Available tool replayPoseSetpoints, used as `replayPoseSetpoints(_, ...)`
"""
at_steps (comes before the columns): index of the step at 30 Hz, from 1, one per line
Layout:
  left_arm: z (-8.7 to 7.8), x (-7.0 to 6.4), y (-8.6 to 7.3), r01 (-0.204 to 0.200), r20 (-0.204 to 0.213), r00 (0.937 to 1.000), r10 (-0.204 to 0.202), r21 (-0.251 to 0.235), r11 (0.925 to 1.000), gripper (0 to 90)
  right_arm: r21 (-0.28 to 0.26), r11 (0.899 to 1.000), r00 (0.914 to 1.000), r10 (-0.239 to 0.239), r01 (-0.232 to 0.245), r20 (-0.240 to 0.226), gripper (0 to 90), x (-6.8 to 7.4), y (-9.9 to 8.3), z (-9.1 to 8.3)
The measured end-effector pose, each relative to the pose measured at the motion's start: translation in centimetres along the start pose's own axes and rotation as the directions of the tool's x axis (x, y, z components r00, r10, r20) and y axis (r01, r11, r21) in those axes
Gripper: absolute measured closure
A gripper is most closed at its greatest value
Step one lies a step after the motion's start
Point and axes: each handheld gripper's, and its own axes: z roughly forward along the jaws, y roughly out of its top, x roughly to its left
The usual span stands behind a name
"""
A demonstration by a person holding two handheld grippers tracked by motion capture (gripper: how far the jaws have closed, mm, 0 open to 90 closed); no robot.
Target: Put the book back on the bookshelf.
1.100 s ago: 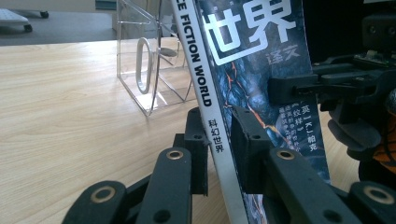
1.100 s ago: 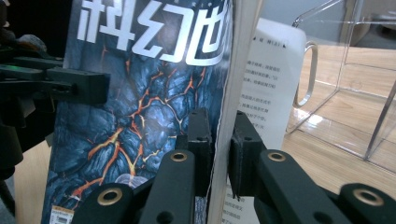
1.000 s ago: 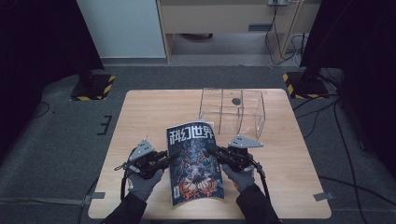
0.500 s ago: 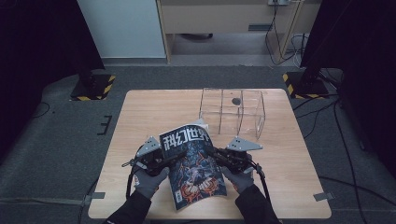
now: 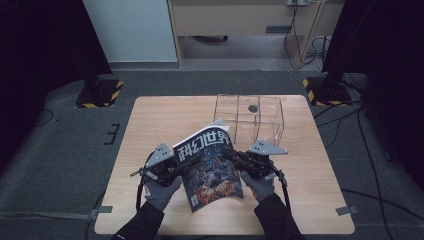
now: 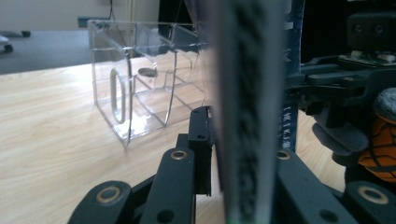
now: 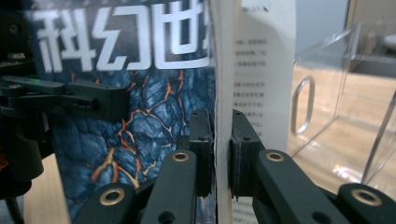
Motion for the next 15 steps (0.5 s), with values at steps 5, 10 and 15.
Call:
replayPoseSetpoints(5,-0.10,-0.38,-0.13,-0.051,-0.016,0.9986,0.051,0.001,0.9987,78.5,-0.002,1.000,0.9998,-0.017,0.017,-0.006,82.7,0.13,0.13,-0.37)
replayPoseSetpoints(10,-0.23,-0.68,-0.02,-0.077,-0.048,0.9958,0.078,0.016,0.9969,78.3,-0.005,1.000,0.9995,-0.028,0.028,-0.017,83.0,0.30,0.15,-0.45)
replayPoseSetpoints(15,-0.27,-0.65,-0.06,-0.055,-0.044,0.9975,0.056,0.021,0.9983,78.1,-0.005,1.000,0.9994,-0.030,0.030,-0.017,83.0,0.36,0.13,-0.50)
